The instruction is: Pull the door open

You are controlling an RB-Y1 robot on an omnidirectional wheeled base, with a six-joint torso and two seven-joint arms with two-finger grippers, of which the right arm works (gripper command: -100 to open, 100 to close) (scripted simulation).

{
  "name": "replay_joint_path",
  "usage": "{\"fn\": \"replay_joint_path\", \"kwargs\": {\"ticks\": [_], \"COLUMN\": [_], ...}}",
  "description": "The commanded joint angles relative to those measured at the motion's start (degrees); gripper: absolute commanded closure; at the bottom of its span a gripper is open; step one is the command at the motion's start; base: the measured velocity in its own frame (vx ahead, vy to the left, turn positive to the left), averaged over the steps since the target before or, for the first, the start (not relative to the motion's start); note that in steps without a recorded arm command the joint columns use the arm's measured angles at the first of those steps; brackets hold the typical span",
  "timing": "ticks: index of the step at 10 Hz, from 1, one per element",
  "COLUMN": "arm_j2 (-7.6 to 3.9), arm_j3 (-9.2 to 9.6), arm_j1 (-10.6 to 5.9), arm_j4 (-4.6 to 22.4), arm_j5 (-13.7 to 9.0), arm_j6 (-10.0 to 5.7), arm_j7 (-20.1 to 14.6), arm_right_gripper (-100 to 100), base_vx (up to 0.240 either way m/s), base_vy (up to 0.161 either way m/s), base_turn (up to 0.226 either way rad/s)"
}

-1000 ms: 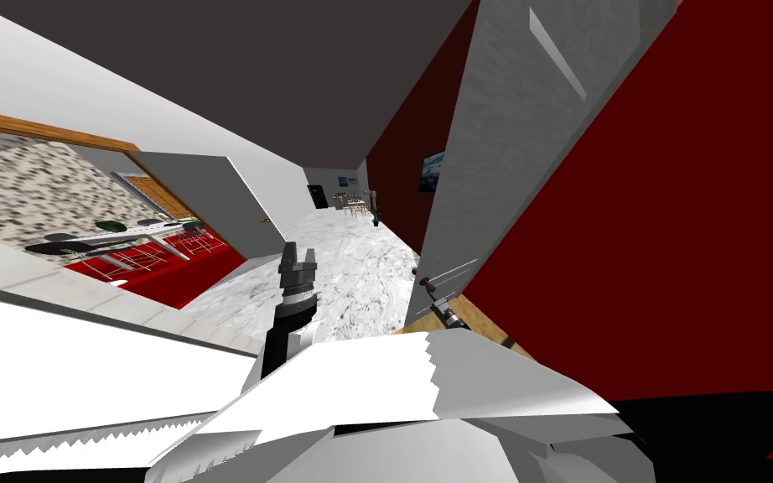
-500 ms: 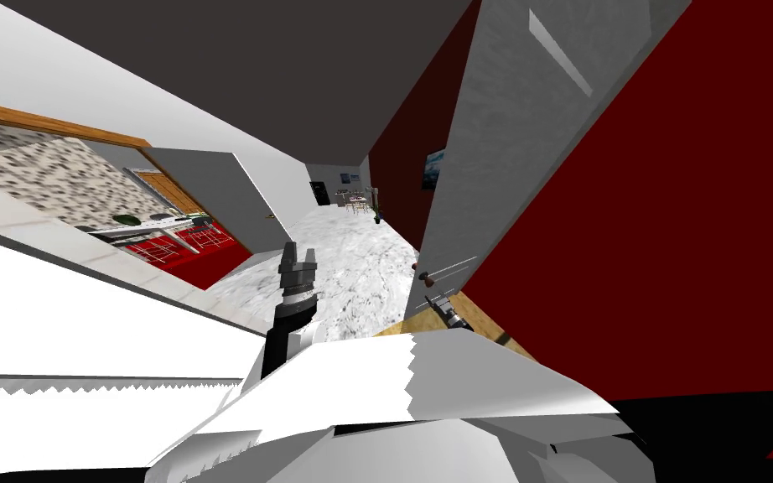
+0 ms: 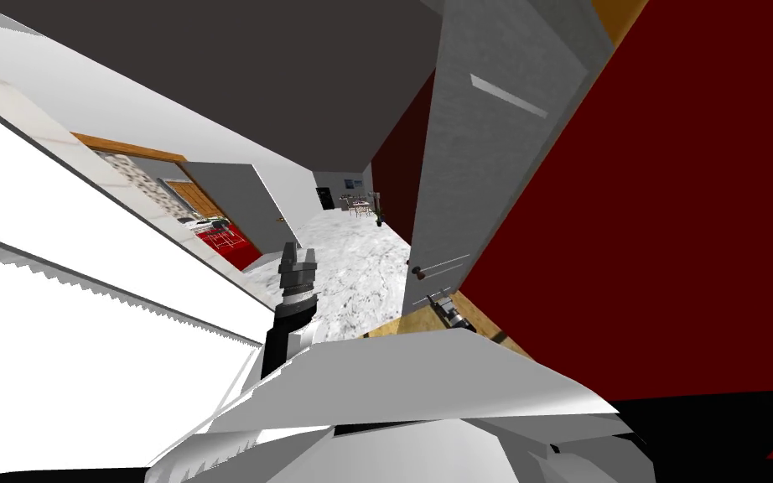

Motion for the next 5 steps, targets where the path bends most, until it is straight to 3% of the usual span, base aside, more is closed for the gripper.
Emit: {"fn": "replay_joint_path", "kwargs": {"ticks": [1,5], "arm_j2": [0.37,1.17], "arm_j3": [0.81,2.60], "arm_j1": [-0.64,-1.81], "arm_j4": [0.1,0.0], "arm_j5": [-2.4,-7.4], "arm_j6": [1.46,4.68], "arm_j7": [1.6,4.9], "arm_right_gripper": [-100,-100], "base_vx": [0.140,0.138], "base_vy": [0.045,0.013], "base_turn": [0.234,0.138]}}
